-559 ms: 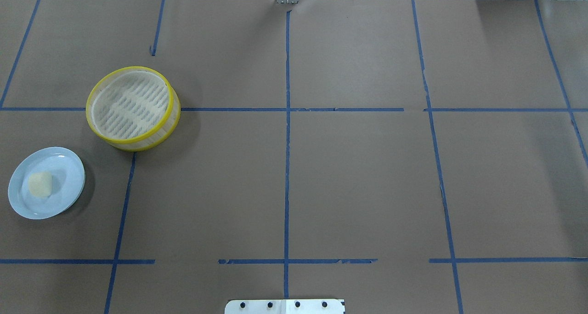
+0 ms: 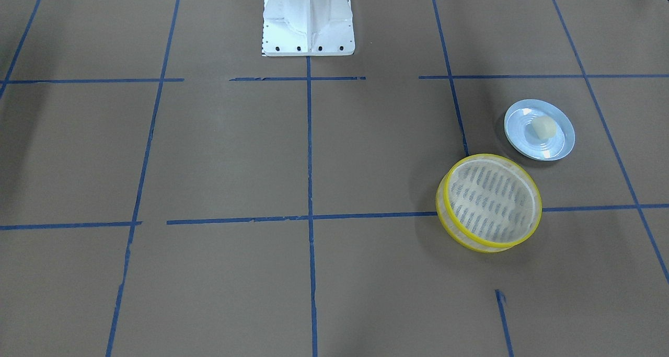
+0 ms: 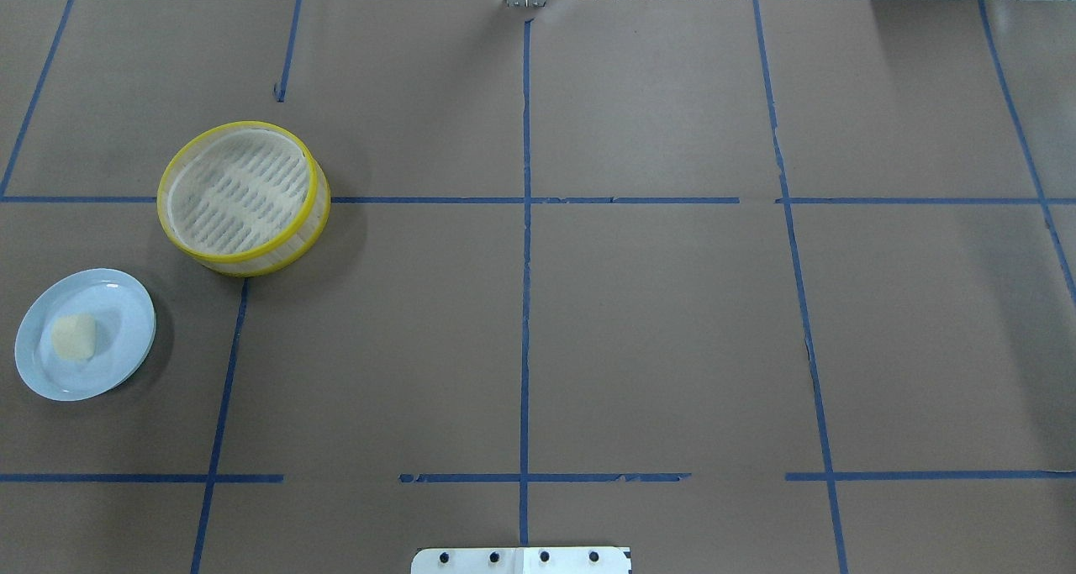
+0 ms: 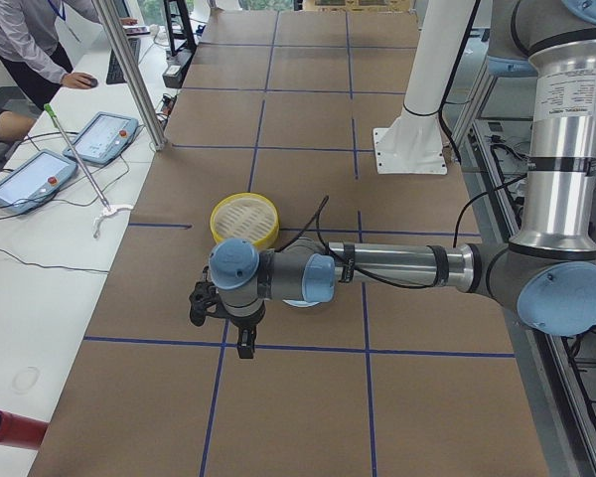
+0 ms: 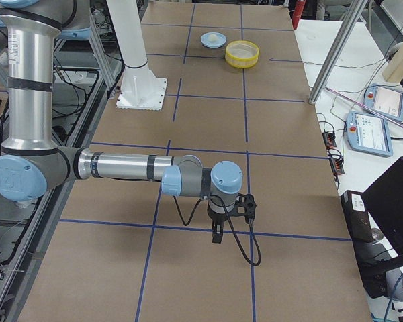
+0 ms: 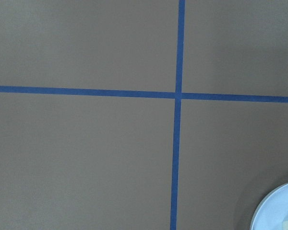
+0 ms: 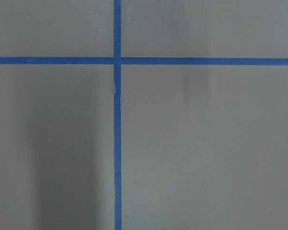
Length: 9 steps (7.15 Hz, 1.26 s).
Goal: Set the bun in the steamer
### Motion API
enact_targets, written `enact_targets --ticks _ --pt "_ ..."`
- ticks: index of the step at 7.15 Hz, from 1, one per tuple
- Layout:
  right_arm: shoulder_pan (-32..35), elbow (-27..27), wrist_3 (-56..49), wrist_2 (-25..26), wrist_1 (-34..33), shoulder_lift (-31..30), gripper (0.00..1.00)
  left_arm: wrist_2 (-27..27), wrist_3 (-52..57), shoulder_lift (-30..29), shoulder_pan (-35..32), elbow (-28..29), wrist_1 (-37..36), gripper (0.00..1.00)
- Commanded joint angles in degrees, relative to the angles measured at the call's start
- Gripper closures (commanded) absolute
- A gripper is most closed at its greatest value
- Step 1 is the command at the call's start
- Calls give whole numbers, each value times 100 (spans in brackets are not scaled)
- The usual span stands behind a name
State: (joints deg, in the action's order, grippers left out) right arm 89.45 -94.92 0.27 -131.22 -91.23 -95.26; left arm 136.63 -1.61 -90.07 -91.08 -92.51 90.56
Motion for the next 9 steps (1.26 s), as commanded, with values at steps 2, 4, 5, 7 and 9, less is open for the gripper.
enact_targets --ticks 2,4,5,7,9 --pt "2 0 0 0 0 7 0 -57 -49 94 73 -888 -20 0" --pt "-7 0 0 0 0 7 0 -216 -511 542 247 -1785 -29 0" --pt "2 0 0 0 0 7 0 -224 -1037 752 632 -2171 -12 0" --pt "2 0 0 0 0 7 0 -320 -1988 762 1493 -2351 58 0" --pt "-7 0 0 0 0 7 0 -698 -3138 1355 2205 -2247 1569 0"
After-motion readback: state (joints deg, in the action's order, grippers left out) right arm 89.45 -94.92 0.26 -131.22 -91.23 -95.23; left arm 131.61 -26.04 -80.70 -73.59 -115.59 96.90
